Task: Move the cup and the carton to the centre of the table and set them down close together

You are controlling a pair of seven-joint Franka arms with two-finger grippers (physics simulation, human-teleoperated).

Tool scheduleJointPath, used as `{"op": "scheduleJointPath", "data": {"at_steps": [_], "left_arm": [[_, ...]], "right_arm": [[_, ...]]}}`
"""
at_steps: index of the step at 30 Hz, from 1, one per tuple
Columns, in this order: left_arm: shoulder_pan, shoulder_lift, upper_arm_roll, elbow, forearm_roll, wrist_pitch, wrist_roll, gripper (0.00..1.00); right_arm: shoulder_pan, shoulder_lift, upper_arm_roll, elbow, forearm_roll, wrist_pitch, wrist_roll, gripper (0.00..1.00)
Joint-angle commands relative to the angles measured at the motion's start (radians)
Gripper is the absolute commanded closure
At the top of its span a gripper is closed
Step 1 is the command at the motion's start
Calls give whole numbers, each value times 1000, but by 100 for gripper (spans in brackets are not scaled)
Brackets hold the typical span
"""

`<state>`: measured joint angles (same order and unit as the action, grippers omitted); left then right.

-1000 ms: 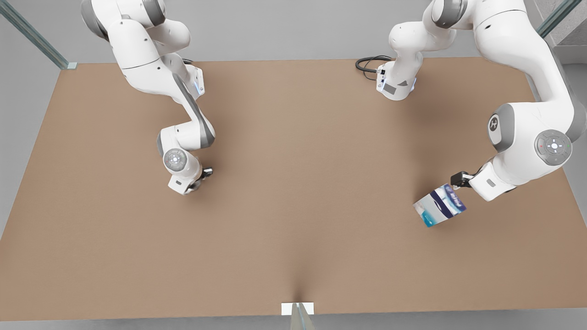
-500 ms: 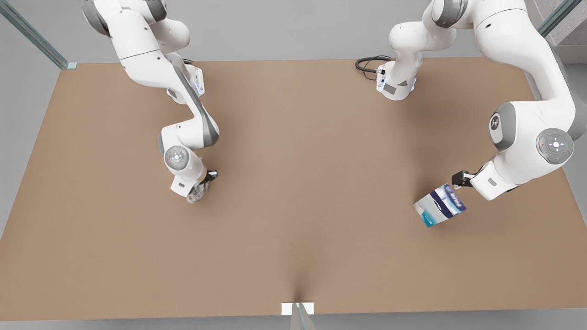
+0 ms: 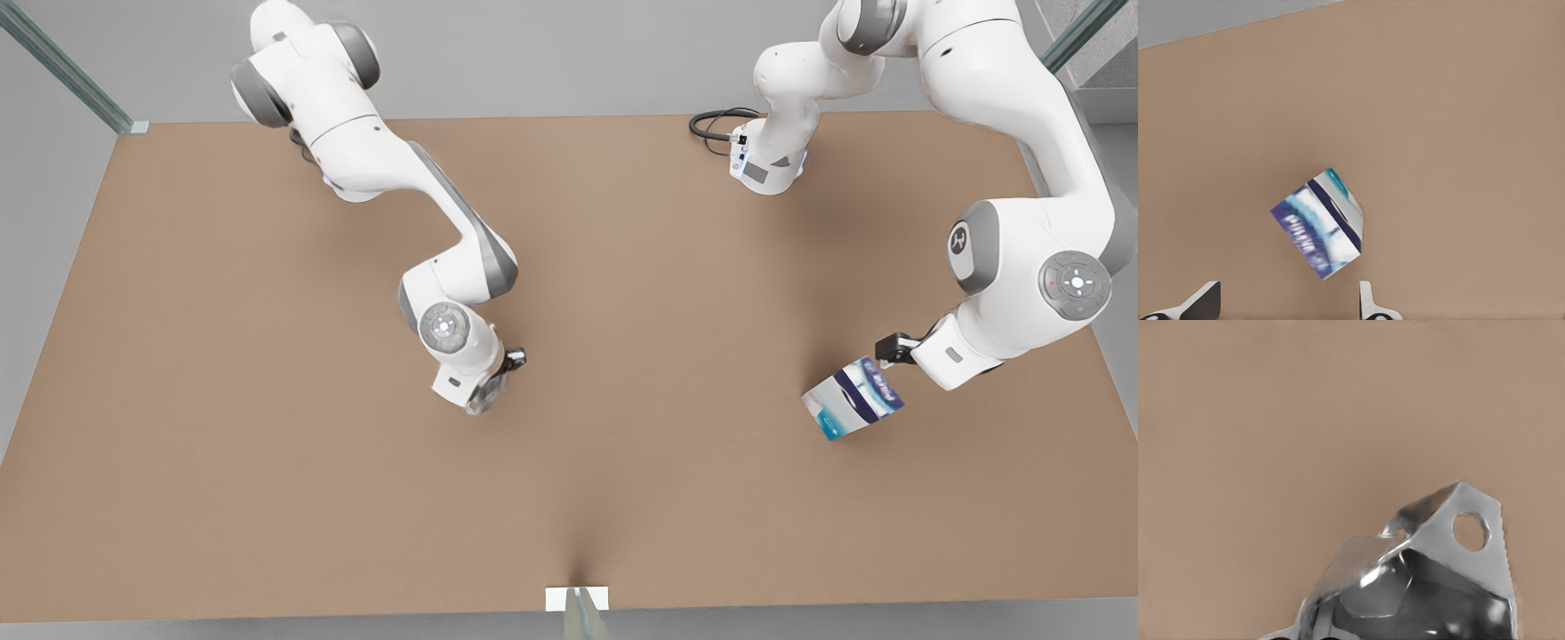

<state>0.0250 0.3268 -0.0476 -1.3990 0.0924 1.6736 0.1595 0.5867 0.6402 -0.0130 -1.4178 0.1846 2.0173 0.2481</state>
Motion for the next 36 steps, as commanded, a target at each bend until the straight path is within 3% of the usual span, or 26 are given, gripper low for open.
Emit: {"op": "scheduleJointPath", "data": {"at_steps": [1, 3, 9, 11, 12, 16, 24, 25, 28, 29, 36], "left_arm": [[1, 0, 0, 0, 0, 0, 0, 0], [0, 0, 0, 0, 1, 0, 0, 0], [3, 9, 3, -2, -10, -15, -41, 0], [7, 44, 47, -2, -104, -17, -173, 0], [6, 52, 101, -12, -181, 5, -179, 0], [4, 55, 103, -138, -184, 164, -291, 0], [6, 103, 103, -143, -238, 170, -304, 0], [6, 116, 107, -143, -240, 170, -304, 0], [7, 132, 120, -143, -252, 170, -304, 0], [7, 133, 121, -143, -252, 166, -304, 0], [6, 135, 141, -173, -253, 181, -431, 0]], "right_arm": [[5, 12, -2, 22, -4, -8, 3, 79], [68, 84, -54, 114, -1, -9, 20, 79], [110, 239, -99, 350, 10, -40, 36, 79], [131, 300, -105, 422, 10, -22, 65, 79], [133, 326, -104, 439, 12, 7, 74, 79], [166, 384, -104, 485, 13, 50, 132, 79], [196, 455, -99, 522, 13, 138, 184, 79], [196, 453, -100, 522, 13, 139, 184, 55], [196, 455, -99, 527, 13, 158, 186, 5], [197, 453, -99, 525, 13, 159, 184, 0], [199, 453, -104, 525, 13, 175, 163, 0]]}}
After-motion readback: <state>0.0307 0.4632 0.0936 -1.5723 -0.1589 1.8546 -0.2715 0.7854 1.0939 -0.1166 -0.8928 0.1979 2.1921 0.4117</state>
